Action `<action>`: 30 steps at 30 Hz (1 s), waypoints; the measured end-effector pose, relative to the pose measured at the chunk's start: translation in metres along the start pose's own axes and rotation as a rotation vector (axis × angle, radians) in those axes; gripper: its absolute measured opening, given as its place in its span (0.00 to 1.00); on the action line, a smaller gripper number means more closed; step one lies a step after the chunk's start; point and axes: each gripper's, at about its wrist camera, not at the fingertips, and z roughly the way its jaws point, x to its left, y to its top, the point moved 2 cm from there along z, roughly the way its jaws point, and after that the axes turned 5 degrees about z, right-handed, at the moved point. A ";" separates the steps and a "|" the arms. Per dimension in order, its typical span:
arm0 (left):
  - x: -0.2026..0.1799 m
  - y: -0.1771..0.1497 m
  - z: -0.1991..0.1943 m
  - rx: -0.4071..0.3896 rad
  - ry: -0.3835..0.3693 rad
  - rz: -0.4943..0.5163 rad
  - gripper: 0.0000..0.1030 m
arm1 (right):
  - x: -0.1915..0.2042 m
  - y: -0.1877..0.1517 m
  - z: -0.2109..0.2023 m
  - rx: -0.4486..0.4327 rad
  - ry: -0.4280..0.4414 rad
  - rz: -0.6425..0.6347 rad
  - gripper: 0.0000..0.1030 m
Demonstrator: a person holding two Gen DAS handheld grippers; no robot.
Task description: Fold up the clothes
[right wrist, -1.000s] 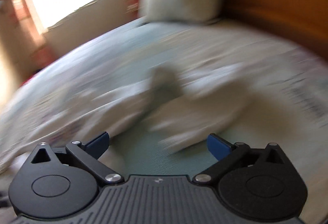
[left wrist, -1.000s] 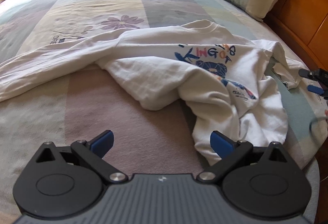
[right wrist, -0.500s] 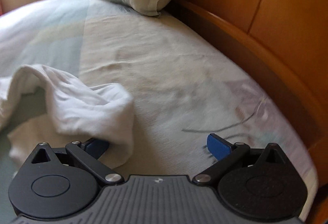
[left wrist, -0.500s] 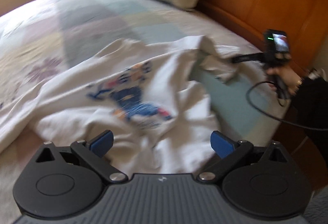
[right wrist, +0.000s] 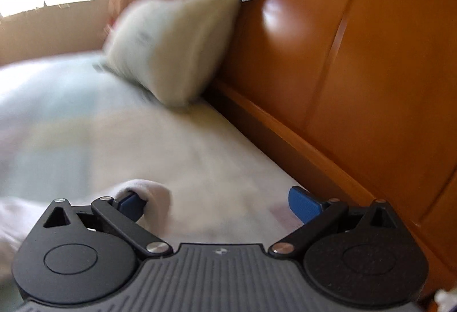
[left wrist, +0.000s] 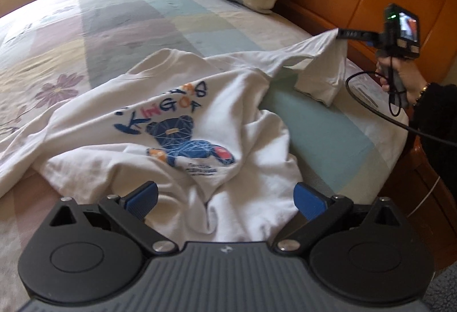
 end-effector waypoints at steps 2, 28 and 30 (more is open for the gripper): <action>0.004 -0.001 -0.003 -0.005 0.007 -0.009 0.98 | 0.019 0.006 -0.010 -0.021 0.087 0.001 1.00; 0.020 -0.023 0.000 0.026 0.008 -0.058 0.98 | 0.035 -0.086 0.002 0.528 0.699 0.399 1.00; 0.018 -0.023 0.001 0.033 0.010 -0.054 0.98 | 0.026 -0.101 0.011 0.557 0.734 0.503 1.00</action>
